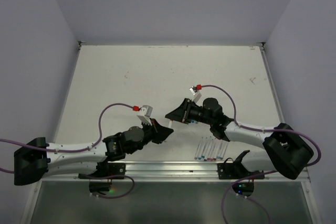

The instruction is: Open the pen caps

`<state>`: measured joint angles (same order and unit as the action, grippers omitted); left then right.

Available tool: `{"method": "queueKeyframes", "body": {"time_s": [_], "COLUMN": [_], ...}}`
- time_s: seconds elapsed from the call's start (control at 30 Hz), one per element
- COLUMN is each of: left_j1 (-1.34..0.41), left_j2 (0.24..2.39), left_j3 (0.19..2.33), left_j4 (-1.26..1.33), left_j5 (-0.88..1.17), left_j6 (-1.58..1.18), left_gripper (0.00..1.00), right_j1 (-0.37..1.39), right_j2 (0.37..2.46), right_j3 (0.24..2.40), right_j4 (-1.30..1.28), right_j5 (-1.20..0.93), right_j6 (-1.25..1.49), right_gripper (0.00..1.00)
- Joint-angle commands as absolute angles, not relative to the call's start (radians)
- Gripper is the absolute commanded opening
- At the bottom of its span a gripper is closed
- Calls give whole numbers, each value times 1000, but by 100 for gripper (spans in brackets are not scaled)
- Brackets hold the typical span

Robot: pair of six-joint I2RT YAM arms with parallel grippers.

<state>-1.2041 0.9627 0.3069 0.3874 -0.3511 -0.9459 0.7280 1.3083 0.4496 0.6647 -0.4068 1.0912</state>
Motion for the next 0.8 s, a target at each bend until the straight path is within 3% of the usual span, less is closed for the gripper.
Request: {"method": "queueKeyframes", "body": {"time_s": [0.0,0.1,0.17,0.27,0.3,0.57,0.77], "left_j1": [-1206,-1207,-1206,-1206,-1206,-1207,-1204], "left_j2": [962,957,954,953,951,940,901], "left_j3": [354,354,356,356,356,313,221], "left_j4": [430,422,419,416,417,475,650], "left_j5": [-357,-365,-368,-365,-364,-232,-66], "left_j6": [-930,-930,-930,-928,-930,-937,-989], "left_gripper": [0,0,0,0,0,0,0], "right_j1": [750,752,753,753,753,746,721], "right_j2": [1289,1287,1284,1273,1269,1255,1290], "right_j3": [449,449,443,442,445,494,517], "right_j4": [692,693,695,671,661,578,669], "right_j5": [-419,-423,-414,-406,-393,-313,-296], "right_j6": [1072,1066,1065,1055,1054,993,940], "right_gripper": [25,32,30,12,0,0,0]}}
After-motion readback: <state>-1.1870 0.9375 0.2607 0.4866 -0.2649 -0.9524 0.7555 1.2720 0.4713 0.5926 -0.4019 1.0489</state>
